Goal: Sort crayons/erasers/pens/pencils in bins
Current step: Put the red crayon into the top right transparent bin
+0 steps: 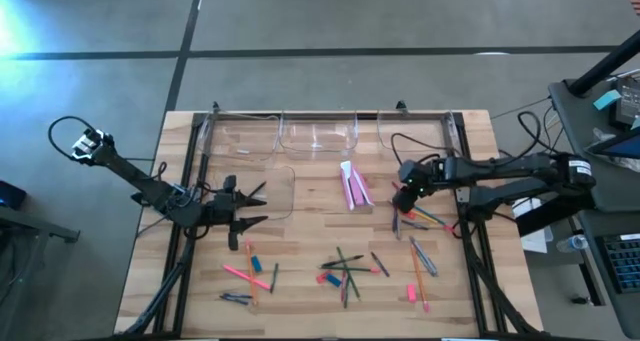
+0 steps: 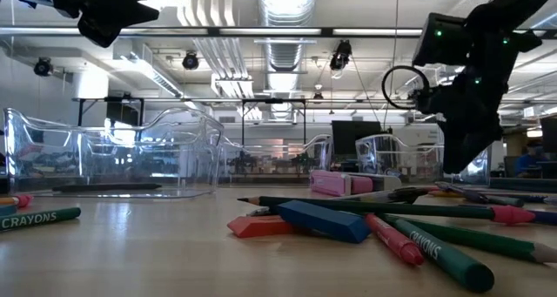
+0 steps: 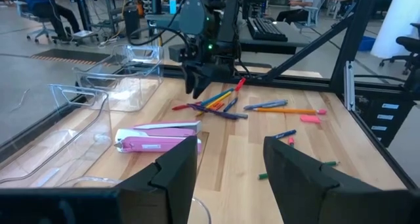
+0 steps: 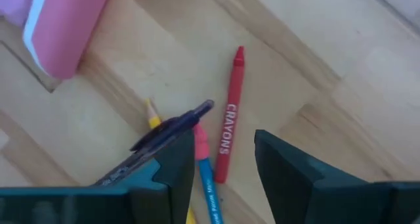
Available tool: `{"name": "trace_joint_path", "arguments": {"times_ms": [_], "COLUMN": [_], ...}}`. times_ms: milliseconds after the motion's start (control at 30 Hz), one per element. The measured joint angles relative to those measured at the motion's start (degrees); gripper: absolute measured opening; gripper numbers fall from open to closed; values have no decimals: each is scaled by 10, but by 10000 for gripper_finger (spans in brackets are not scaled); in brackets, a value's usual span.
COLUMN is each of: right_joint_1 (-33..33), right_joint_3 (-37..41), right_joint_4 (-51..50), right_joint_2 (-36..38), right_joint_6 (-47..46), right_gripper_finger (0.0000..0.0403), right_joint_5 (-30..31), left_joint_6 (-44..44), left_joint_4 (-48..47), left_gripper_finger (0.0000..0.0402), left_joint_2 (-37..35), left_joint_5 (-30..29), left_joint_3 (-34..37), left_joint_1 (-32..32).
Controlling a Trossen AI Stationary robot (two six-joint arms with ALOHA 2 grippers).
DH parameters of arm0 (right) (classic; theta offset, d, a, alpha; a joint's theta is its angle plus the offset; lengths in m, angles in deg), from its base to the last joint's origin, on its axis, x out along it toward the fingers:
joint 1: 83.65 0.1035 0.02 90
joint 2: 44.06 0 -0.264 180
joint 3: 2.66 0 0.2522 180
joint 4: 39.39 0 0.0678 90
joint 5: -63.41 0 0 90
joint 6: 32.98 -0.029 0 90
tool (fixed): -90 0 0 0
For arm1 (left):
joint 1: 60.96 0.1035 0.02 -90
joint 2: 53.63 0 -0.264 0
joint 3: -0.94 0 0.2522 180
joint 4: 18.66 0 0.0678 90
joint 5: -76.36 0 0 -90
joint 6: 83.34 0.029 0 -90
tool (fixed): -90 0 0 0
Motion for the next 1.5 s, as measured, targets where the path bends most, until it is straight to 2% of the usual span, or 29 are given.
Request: {"name": "trace_joint_path", "arguments": {"times_ms": [367, 633, 1133, 1267, 1500], "right_joint_1": [2, 6, 6, 6, 6], "right_joint_3": [22, 31, 30, 30, 29], "right_joint_4": [3, 42, 62, 60, 45], "right_joint_2": [0, -6, -99, -103, -91], "right_joint_6": [1, 11, 20, 21, 25], "right_gripper_finger": [144, 144, 132, 112, 36], "right_joint_5": [30, 42, 56, 54, 52], "left_joint_6": [0, 0, 0, 0, 0], "left_joint_4": [1, 1, 0, 0, 0], "left_gripper_finger": [161, 161, 161, 161, 161], "left_joint_2": [0, 0, 0, 0, 0], "left_joint_5": [0, 0, 0, 0, 0], "left_joint_3": [0, 0, 0, 0, 0], "left_joint_1": [0, 0, 0, 0, 0]}}
